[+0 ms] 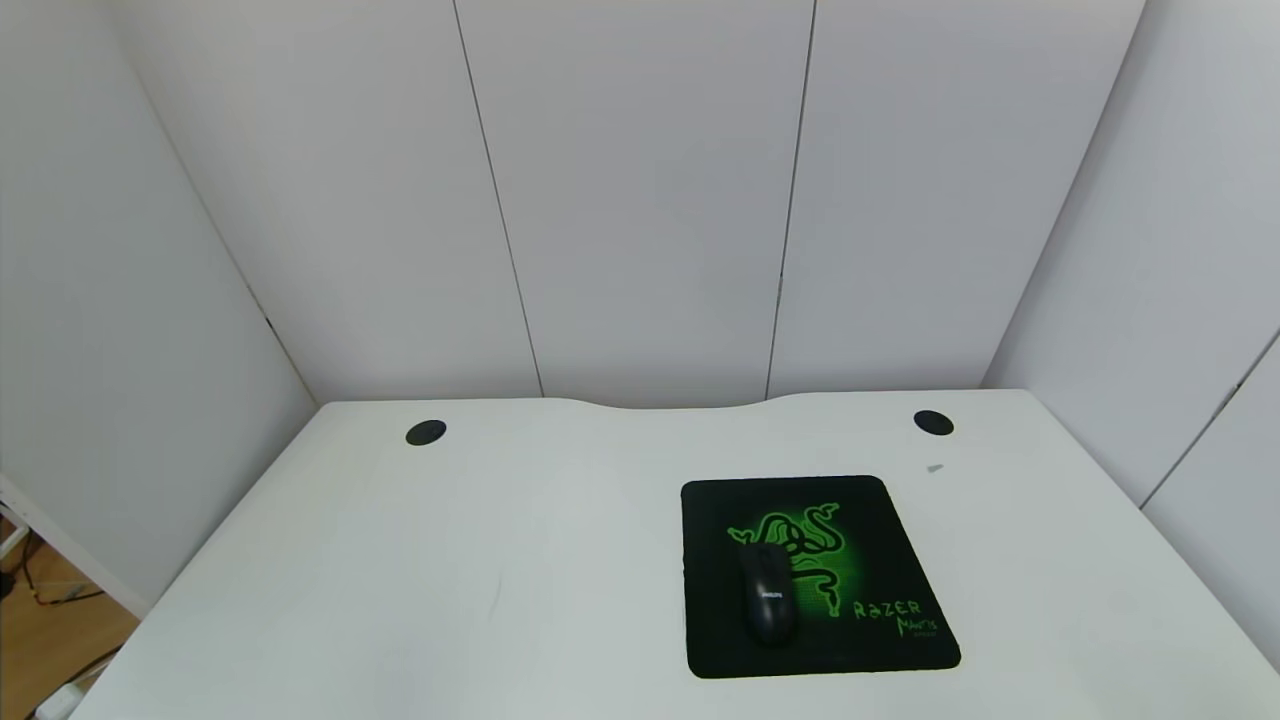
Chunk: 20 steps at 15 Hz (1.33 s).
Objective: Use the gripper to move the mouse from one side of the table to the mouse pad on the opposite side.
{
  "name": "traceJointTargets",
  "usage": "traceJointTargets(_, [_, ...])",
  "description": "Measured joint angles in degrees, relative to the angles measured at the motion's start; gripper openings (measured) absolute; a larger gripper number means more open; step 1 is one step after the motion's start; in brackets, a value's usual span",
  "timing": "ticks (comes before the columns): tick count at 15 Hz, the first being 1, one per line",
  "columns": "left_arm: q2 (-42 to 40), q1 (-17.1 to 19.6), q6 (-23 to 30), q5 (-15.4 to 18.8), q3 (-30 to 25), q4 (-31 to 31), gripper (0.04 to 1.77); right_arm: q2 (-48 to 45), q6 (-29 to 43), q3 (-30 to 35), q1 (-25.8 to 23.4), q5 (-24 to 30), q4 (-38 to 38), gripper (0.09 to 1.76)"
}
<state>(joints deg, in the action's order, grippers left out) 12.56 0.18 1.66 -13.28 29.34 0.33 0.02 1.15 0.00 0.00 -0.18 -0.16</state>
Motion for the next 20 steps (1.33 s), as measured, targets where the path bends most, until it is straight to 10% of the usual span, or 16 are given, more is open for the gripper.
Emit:
traceJointTargets(7, [-11.62,-0.28,0.01,5.38,-5.69,-9.22,1.72,0.00,0.00,0.00,0.00,0.00,0.00,1.71])
traceJointTargets(13, [-12.67,-0.28,-0.49,6.96,-21.49,-18.20,1.72,0.00,0.00,0.00,0.00,0.00,0.00,1.71])
traceJointTargets(20, [-12.71,-0.28,0.28,12.46,-28.86,-4.29,1.72,0.00,-0.02,0.00,0.00,0.02,0.00,1.71])
